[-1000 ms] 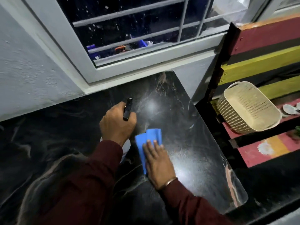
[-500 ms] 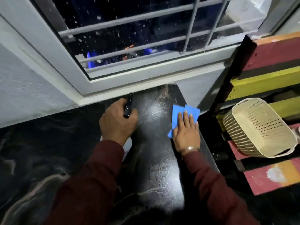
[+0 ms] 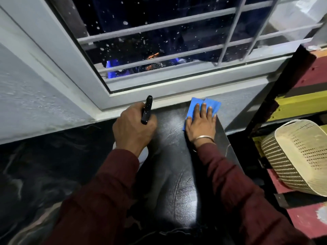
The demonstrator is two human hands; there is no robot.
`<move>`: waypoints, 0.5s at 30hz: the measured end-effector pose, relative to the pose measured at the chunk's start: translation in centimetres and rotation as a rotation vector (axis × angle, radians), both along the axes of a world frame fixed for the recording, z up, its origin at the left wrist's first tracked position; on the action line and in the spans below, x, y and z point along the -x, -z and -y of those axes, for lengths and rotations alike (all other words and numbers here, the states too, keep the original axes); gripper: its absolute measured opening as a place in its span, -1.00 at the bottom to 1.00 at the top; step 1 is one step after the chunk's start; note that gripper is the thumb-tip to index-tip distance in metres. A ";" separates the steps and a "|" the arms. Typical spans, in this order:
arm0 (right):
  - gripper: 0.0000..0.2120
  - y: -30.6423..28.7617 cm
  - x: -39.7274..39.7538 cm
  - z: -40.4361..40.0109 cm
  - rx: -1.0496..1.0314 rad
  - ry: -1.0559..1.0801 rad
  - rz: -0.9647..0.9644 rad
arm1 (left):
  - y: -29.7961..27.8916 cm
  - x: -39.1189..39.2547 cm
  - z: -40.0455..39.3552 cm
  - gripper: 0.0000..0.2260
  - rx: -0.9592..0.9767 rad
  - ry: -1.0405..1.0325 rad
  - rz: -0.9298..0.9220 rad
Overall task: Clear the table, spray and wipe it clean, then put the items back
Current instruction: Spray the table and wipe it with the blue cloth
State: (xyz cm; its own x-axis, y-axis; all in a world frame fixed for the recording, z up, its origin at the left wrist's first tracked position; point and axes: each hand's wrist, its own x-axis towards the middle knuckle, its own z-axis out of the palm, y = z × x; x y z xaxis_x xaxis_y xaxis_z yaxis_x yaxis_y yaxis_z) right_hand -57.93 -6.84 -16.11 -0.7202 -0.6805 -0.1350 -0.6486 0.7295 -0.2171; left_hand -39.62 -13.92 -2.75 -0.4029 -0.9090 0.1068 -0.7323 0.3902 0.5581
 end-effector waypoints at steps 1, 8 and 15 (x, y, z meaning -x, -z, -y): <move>-0.39 0.1 -0.7 1.5 0.002 -0.014 -0.005 | -0.1 -0.4 0.2 -0.85 0.012 -0.002 -0.005; -0.38 -0.1 -12.1 8.5 0.017 -0.480 0.059 | -0.5 -3.9 1.2 -0.83 0.072 -0.092 0.025; -0.43 0.1 -9.6 6.3 -0.021 -0.647 0.022 | 0.0 -4.4 -0.8 -0.78 0.044 -0.153 0.044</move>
